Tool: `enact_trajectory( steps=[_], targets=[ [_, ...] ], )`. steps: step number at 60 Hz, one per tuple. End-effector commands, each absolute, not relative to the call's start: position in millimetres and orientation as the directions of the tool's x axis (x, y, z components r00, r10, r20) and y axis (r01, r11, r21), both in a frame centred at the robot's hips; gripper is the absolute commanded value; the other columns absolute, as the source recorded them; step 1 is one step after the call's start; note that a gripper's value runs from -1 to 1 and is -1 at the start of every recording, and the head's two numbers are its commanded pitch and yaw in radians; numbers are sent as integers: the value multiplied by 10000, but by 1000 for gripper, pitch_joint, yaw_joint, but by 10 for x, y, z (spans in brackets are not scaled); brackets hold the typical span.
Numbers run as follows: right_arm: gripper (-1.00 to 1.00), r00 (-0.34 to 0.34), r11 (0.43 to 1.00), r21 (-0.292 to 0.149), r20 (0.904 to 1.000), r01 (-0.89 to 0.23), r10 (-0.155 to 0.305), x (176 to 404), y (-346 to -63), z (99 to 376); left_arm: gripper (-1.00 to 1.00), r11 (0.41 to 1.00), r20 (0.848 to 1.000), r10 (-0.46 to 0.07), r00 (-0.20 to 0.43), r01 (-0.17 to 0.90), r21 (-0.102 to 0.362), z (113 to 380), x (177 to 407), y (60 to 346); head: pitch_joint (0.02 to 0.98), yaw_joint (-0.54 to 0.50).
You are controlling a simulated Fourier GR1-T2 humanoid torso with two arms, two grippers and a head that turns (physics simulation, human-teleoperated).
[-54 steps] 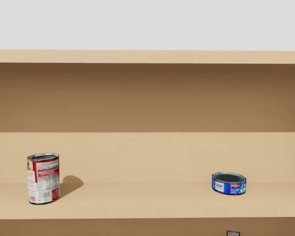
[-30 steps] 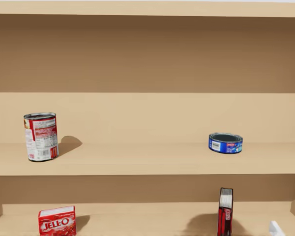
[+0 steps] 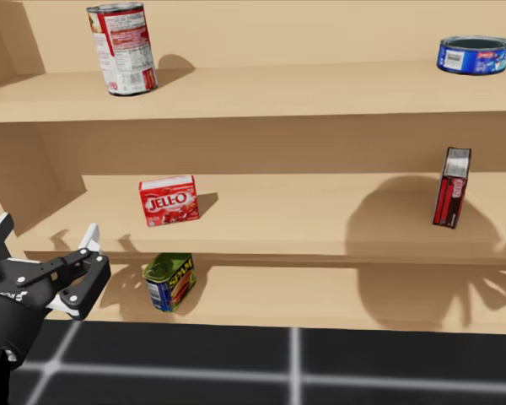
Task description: Find the potted meat can on the shelf and bring it to me.
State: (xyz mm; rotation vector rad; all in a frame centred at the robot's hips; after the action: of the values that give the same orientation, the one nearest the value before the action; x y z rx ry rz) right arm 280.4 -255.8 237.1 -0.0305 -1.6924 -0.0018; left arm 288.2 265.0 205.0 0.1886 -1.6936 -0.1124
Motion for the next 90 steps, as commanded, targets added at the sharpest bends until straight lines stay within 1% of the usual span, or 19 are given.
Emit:
enact_trajectory(
  steps=[1, 22, 31, 36, 39, 42, 44, 47, 49, 53, 56, 58, 61, 66, 69, 74, 78, 81, 90],
  targets=[
    [-1000, -1171, 9995, -253, 9927, 179, 272, 2800, -2556, 2361, -1000, 9811, 9739, -1902, -1235, -587, 1842, 2049, 2882, 2650, 649, 161],
    [-1000, -1130, 9992, -374, 9928, 149, 389, 2808, -2531, 2344, -1000, 9832, 9764, -1793, -1208, -573, 1734, 2052, 2884, 2630, 727, 263],
    [-1000, -1038, 9991, -394, 9938, 160, 409, 2824, -2532, 2326, -1000, 9923, 9844, -1226, -1262, -335, 1193, 2159, 2830, 2622, 746, 281],
    [-1000, -987, 9991, -390, 9943, 185, 407, 2833, -2536, 2316, -1000, 9928, 9830, -1190, -1399, -283, 1162, 2256, 2764, 2624, 752, 284],
    [-1000, -974, 9991, -393, 9944, 178, 408, 2829, -2534, 2315, -1000, 9921, 9822, -1249, -1401, -253, 1226, 2303, 2720, 2627, 754, 286],
    [-1000, -969, 9991, -382, 9945, 177, 397, 2828, -2534, 2317, -1000, 9839, 9756, -1789, -1275, -203, 1777, 2310, 2668, 2618, 756, 286],
    [-1000, -966, 9991, -384, 9945, 178, 400, 2828, -2534, 2316, -1000, 9834, 9777, -1807, -1075, -13, 1816, 2306, 2648, 2620, 757, 286],
    [-1000, -963, 9991, -378, 9946, 187, 394, 2829, -2535, 2316, -1000, 9864, 9816, -1603, -1035, 197, 1631, 2271, 2591, 2615, 756, 285],
    [-1000, -961, 9991, -373, 9946, 197, 390, 2829, -2536, 2317, -1000, 9874, 9857, -1501, -764, 387, 1534, 2269, 2560, 2616, 756, 286],
    [-1000, -971, 9992, -357, 9946, 202, 375, 2827, -2540, 2321, -1000, 9923, 9950, -936, -337, 786, 960, 2235, 2453, 2629, 756, 287],
    [-1000, -978, 9992, -356, 9945, 202, 374, 2826, -2544, 2324, -1000, 9923, 9968, -767, -212, 955, 784, 2225, 2404, 2642, 757, 288],
    [-1000, -981, 9993, -331, 9946, 198, 349, 2826, -2547, 2327, -1000, 9923, 9987, -499, 97, 1144, 485, 2214, 2337, 2661, 757, 289],
    [-1000, -980, 9993, -313, 9946, 205, 331, 2827, -2552, 2327, -1000, 9915, 9988, -407, 265, 1244, 371, 2200, 2294, 2681, 758, 289],
    [-1000, -995, 9994, -287, 9946, 202, 305, 2823, -2557, 2335, -1000, 9893, 9973, -243, 699, 1450, 139, 2150, 2203, 2721, 759, 292],
    [-1000, -993, 9994, -268, 9946, 205, 288, 2825, -2561, 2336, -1000, 9891, 9958, -412, 822, 1442, 291, 2106, 2176, 2736, 760, 293],
    [-1000, -1014, 9995, -238, 9945, 213, 259, 2823, -2566, 2343, -1000, 9883, 9935, -426, 1055, 1504, 264, 1982, 2173, 2742, 759, 293],
    [-1000, -1018, 9995, -220, 9945, 208, 240, 2824, -2572, 2346, -1000, 9900, 9965, -209, 808, 1407, 94, 1815, 2231, 2739, 757, 295],
    [-1000, -1020, 9996, -206, 9945, 210, 226, 2823, -2578, 2350, -1000, 9909, 9975, -322, 632, 1322, 236, 1677, 2280, 2720, 756, 294],
    [-1000, -1048, 9996, -175, 9943, 231, 198, 2817, -2589, 2360, -1000, 9901, 9970, -202, 742, 1403, 97, 1450, 2411, 2667, 753, 297]
  ],
)
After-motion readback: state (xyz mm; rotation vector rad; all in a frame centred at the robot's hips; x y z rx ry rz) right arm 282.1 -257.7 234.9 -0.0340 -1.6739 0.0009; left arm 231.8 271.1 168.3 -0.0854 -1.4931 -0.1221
